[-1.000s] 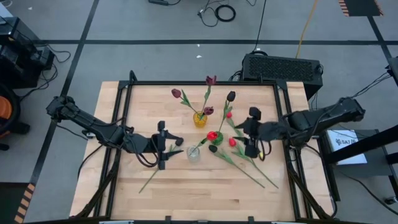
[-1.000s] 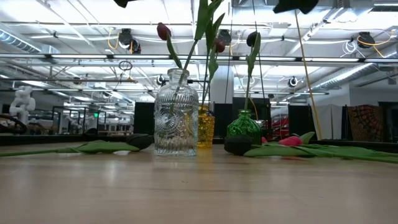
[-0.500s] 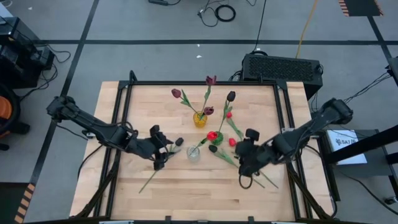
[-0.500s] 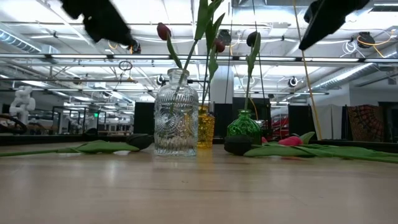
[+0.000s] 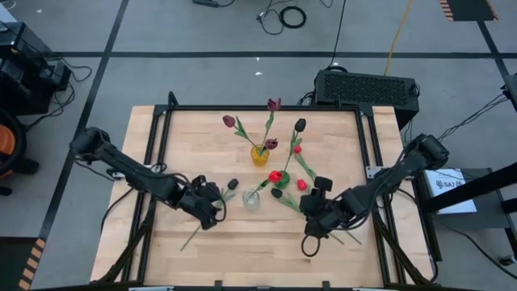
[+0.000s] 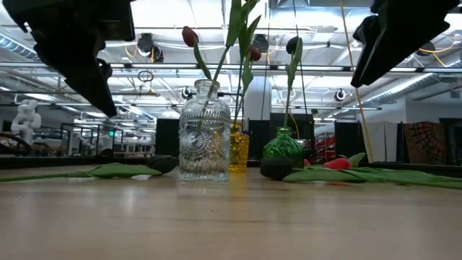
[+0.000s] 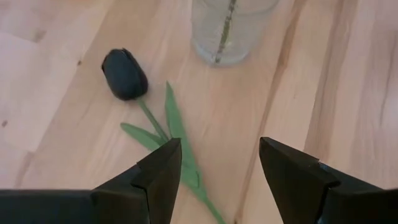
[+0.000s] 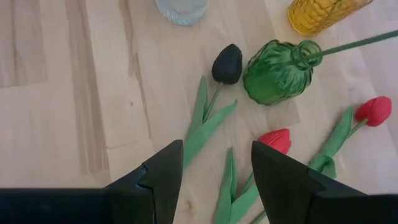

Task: Sort flowers into vase by color
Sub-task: Put the bottom left black flower in the green flower vase

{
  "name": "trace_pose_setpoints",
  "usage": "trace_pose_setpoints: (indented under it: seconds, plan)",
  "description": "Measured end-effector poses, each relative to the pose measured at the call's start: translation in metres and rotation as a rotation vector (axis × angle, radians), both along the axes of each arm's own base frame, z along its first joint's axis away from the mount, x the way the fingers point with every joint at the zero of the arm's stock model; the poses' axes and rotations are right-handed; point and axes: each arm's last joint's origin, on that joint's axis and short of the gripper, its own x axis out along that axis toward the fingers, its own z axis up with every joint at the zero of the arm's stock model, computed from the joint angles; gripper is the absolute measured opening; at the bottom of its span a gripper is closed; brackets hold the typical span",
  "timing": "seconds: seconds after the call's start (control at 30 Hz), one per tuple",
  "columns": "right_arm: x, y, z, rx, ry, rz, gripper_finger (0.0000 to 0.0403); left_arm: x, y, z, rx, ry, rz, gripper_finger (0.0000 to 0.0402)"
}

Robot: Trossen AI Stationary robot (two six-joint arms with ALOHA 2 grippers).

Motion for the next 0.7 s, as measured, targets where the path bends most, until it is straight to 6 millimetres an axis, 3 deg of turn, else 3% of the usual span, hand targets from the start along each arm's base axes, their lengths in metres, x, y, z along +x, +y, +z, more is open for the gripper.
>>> trace_pose_setpoints:
  seconds: [0.23,0.47,0.7]
  plan:
    - [-0.008,-0.003,-0.013,-0.022,0.074,-0.058,0.0183,0.005,-0.002,-0.002,0.009,-0.029,0.002,0.0223]
    - [-0.027,-0.025,-0.039,-0.092,0.206,-0.144,0.0183,0.005,-0.003,-0.002,0.021,-0.035,0.004,0.0223]
    - [-0.030,-0.034,-0.052,-0.027,0.114,-0.167,0.0183,0.004,-0.002,-0.005,0.024,-0.023,0.047,0.0223]
